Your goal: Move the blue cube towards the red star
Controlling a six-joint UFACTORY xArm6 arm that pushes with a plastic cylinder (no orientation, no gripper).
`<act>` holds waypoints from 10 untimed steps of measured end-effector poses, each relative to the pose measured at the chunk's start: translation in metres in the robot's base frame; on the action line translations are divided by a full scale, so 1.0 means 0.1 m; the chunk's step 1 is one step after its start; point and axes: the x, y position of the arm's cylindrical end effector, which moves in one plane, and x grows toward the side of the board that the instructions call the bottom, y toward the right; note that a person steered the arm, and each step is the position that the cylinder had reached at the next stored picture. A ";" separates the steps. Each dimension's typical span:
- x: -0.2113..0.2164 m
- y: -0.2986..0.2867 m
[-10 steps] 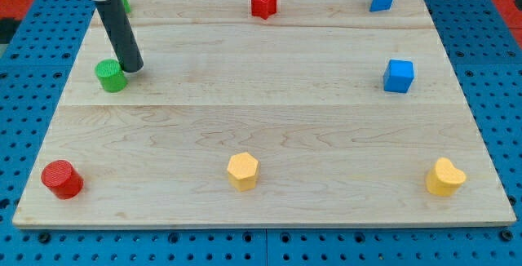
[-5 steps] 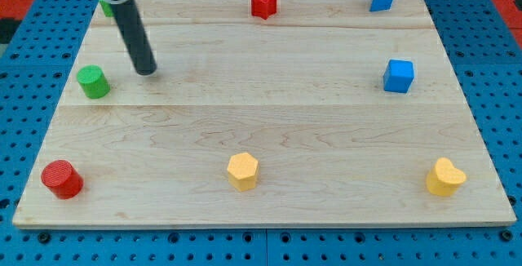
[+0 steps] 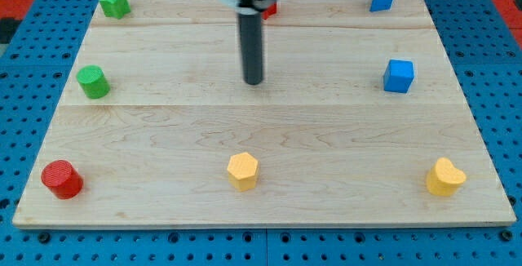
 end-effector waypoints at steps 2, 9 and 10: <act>0.61 0.91; 0.13 1.93; -0.03 1.89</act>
